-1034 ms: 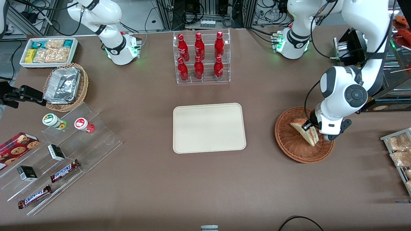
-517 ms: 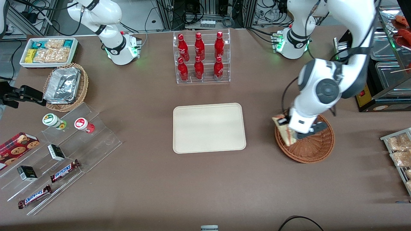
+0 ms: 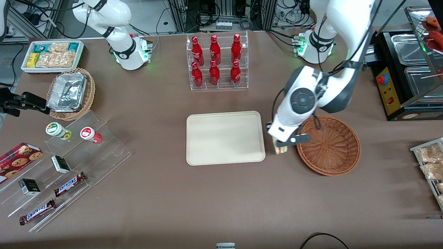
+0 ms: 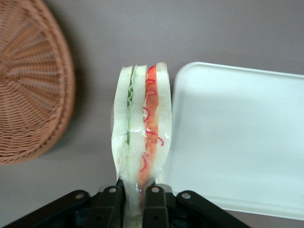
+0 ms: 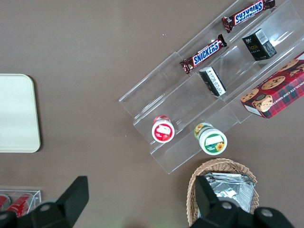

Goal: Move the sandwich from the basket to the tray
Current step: 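Lift the sandwich and carry it over the cream tray, then lower the held sandwich onto the cream tray, then open the left gripper to release the sandwich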

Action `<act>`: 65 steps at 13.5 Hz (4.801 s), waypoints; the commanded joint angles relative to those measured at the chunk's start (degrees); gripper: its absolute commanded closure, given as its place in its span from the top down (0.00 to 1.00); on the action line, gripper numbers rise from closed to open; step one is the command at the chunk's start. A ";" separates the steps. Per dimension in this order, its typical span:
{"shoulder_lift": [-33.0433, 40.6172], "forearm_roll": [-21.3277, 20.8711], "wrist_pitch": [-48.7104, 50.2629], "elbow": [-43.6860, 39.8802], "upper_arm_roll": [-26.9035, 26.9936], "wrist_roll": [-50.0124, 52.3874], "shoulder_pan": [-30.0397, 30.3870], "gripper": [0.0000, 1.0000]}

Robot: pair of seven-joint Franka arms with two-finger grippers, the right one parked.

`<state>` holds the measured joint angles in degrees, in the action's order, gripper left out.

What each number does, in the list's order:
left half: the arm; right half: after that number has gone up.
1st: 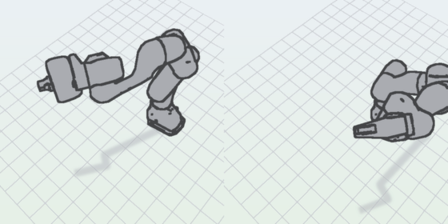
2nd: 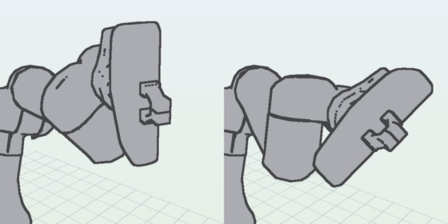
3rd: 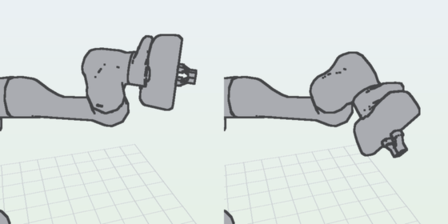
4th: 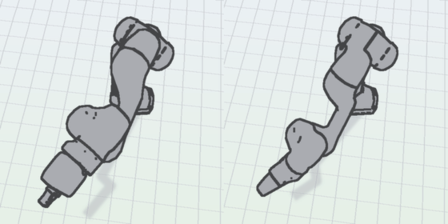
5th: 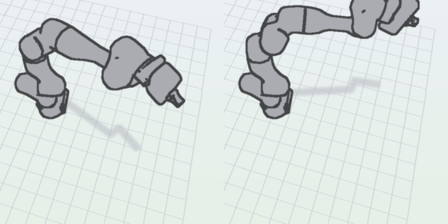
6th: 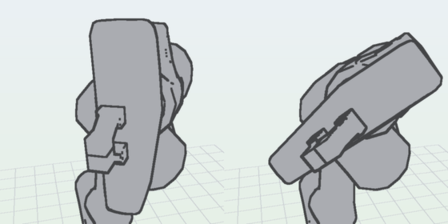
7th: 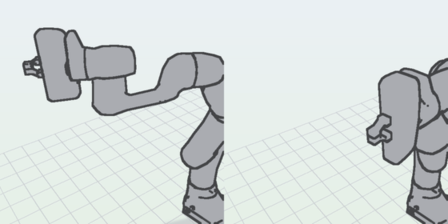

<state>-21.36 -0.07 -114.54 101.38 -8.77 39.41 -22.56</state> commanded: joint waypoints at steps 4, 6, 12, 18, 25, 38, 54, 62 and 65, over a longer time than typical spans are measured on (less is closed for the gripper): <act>-12.28 -0.89 2.39 -14.52 0.77 4.53 -8.10 0.00; -15.27 -0.72 2.31 -18.05 0.86 6.19 -9.51 0.00; -21.96 -0.37 1.61 -26.40 0.77 7.96 -12.07 0.00; -23.99 0.34 -1.03 -27.82 0.51 9.62 -13.39 0.00; -23.81 2.18 -0.86 -27.29 0.16 10.07 -15.23 0.00; -23.37 -1.68 -1.82 -24.04 0.25 8.31 -16.55 0.00; -23.90 -1.86 -5.60 -22.55 0.25 12.44 -16.82 0.79; -20.22 -1.42 -1.40 -23.16 0.25 12.53 -16.82 1.00; -15.83 -1.07 3.26 -23.34 0.25 12.36 -16.55 1.00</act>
<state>-41.19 -1.09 -114.47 77.21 -8.99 50.67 -38.68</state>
